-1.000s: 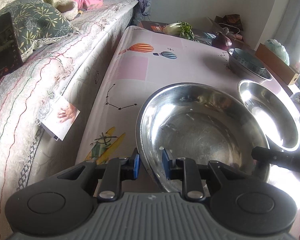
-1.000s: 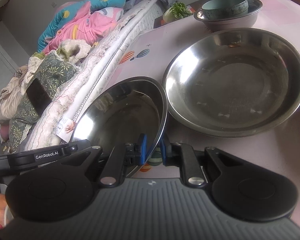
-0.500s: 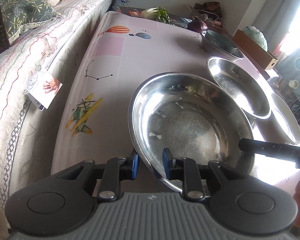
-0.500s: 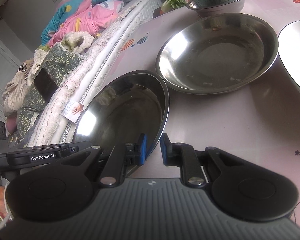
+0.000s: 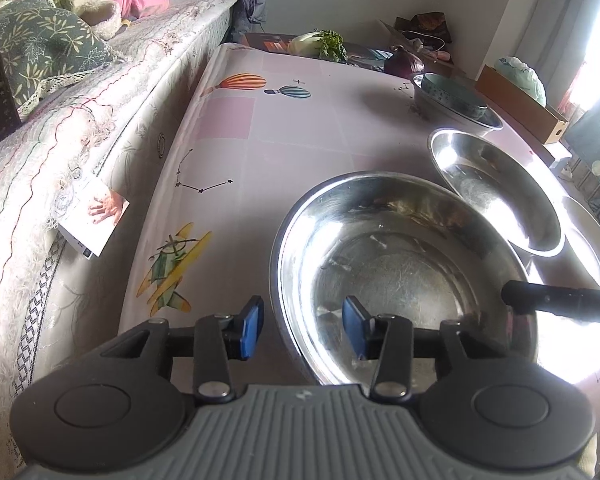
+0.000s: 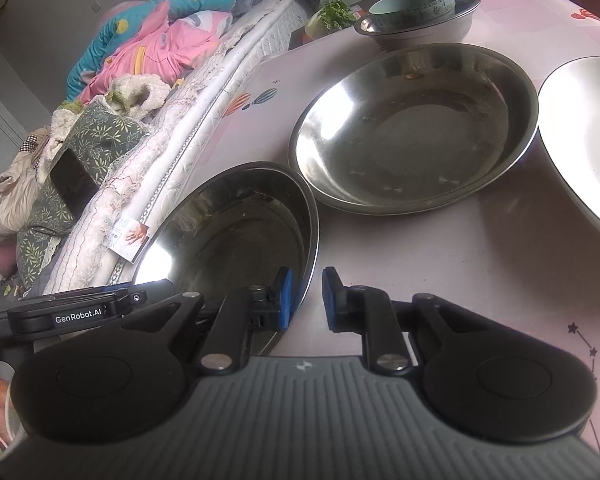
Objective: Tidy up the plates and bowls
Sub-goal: 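Lift the steel basin off the table with both tools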
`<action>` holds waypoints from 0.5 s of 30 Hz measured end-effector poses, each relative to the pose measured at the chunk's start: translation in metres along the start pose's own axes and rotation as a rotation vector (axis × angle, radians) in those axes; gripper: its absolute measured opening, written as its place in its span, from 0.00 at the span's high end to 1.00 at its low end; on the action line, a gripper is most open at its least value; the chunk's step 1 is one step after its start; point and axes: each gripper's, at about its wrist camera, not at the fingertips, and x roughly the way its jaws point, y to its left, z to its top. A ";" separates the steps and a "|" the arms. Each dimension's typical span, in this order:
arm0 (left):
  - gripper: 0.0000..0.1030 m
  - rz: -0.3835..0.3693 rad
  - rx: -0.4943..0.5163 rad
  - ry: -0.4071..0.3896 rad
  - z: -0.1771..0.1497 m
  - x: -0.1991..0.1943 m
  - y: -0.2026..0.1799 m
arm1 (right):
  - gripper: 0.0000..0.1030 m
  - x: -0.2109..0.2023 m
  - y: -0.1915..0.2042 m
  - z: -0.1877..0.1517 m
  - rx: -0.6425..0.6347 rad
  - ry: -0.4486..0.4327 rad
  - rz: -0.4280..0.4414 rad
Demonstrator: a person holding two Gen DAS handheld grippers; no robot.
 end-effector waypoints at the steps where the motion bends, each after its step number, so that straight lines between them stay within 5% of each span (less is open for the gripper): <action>1: 0.57 0.000 -0.003 -0.001 0.001 0.002 0.000 | 0.84 0.002 0.000 0.002 0.002 -0.002 -0.003; 15: 0.59 -0.006 -0.003 -0.018 0.009 0.011 -0.005 | 0.86 0.020 0.002 0.009 0.018 0.004 0.013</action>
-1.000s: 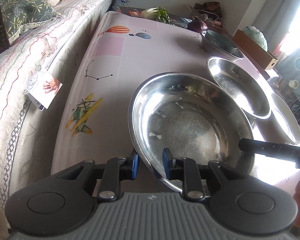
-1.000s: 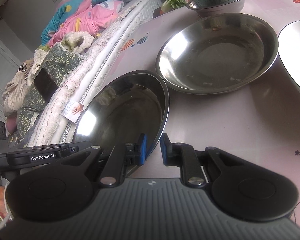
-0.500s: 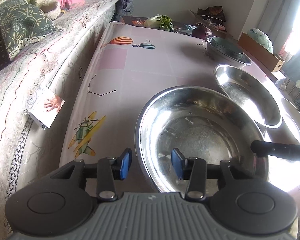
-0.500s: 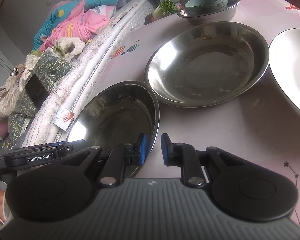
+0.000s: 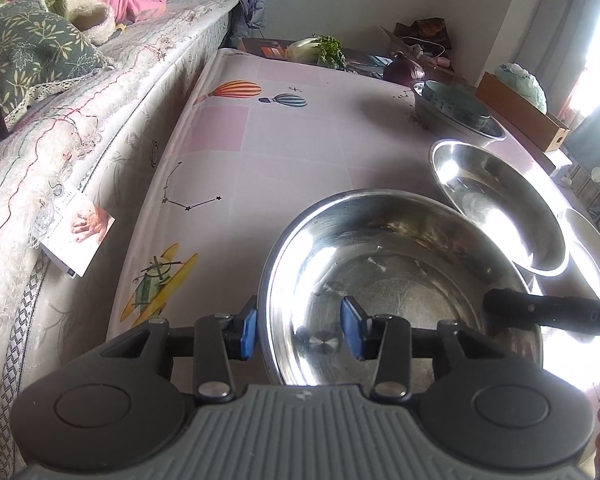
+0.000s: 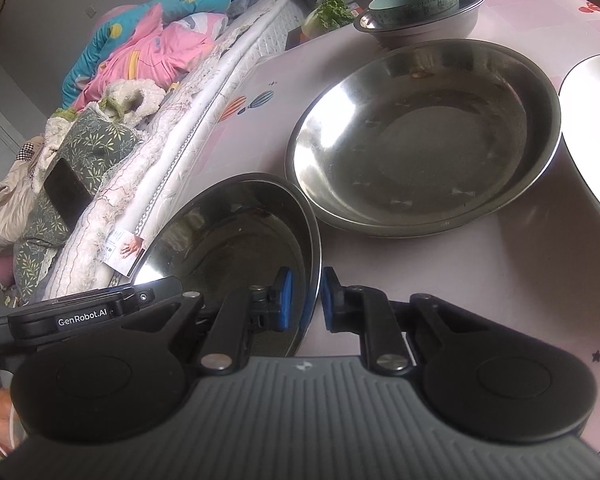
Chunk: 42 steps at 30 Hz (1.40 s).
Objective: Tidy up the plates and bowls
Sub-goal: 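Lift the steel basin off the table with both tools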
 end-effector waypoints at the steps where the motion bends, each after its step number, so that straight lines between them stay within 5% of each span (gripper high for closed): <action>1: 0.59 -0.001 -0.002 0.002 0.000 0.000 0.000 | 0.86 0.000 0.001 0.000 -0.005 -0.001 -0.002; 23: 0.58 -0.034 0.001 0.047 -0.024 -0.022 0.001 | 0.84 -0.002 0.001 -0.003 -0.002 0.007 0.011; 42: 0.59 0.074 0.088 0.019 -0.022 -0.013 -0.013 | 0.84 -0.009 -0.004 -0.009 0.006 0.009 0.009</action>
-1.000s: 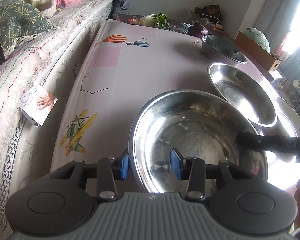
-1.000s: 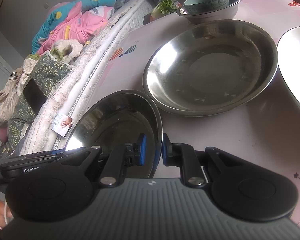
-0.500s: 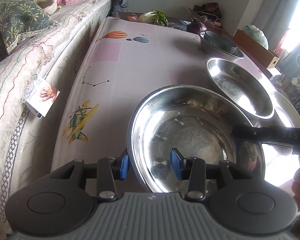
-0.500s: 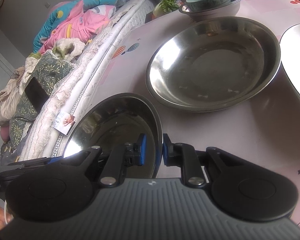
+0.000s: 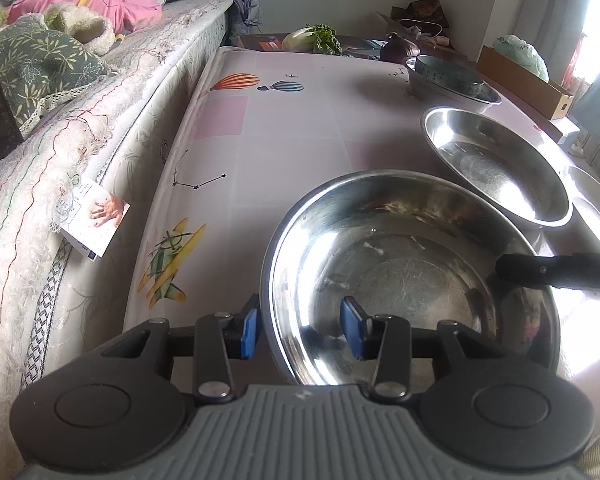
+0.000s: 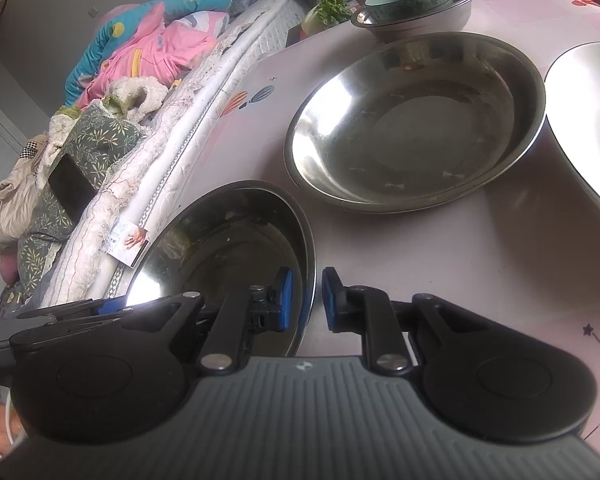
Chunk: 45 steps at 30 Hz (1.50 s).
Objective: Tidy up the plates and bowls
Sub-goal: 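Lift the steel basin off the table with both tools, then carry the steel basin with both tools toward the other steel basin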
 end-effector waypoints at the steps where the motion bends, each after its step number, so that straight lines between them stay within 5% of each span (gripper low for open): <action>1: 0.59 0.005 0.004 -0.001 0.000 0.000 -0.001 | 0.84 0.000 0.000 -0.001 0.000 0.002 0.002; 45: 0.61 0.030 0.006 0.001 0.004 0.003 -0.005 | 0.84 0.001 0.001 -0.002 0.007 0.003 0.016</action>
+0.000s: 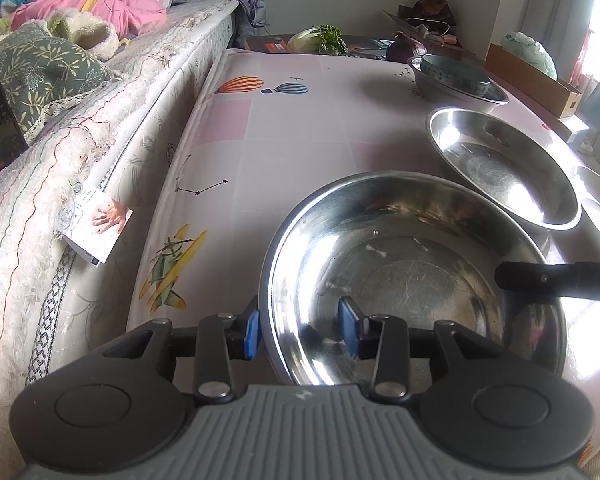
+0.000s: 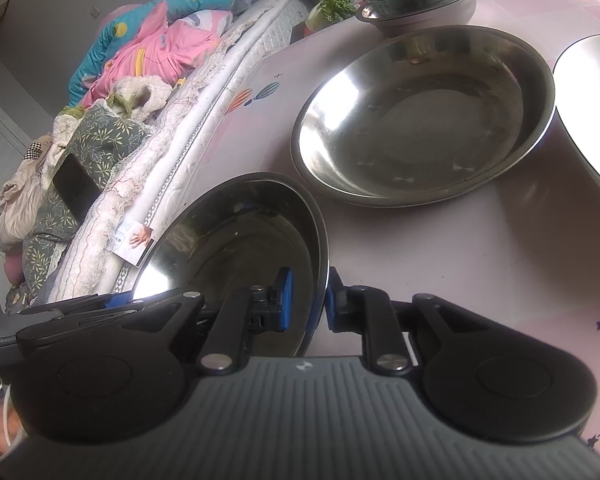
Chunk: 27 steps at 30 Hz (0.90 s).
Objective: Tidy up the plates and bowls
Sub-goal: 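Carry the steel basin with both tools toward the other steel basin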
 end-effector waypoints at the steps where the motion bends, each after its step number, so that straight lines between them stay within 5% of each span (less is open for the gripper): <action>1: 0.61 0.000 0.000 0.000 0.000 0.000 0.000 | 0.84 0.000 0.001 0.000 -0.001 0.000 0.000; 27: 0.62 0.019 0.002 -0.008 -0.001 -0.009 -0.001 | 0.84 -0.006 0.003 -0.001 -0.022 -0.011 0.015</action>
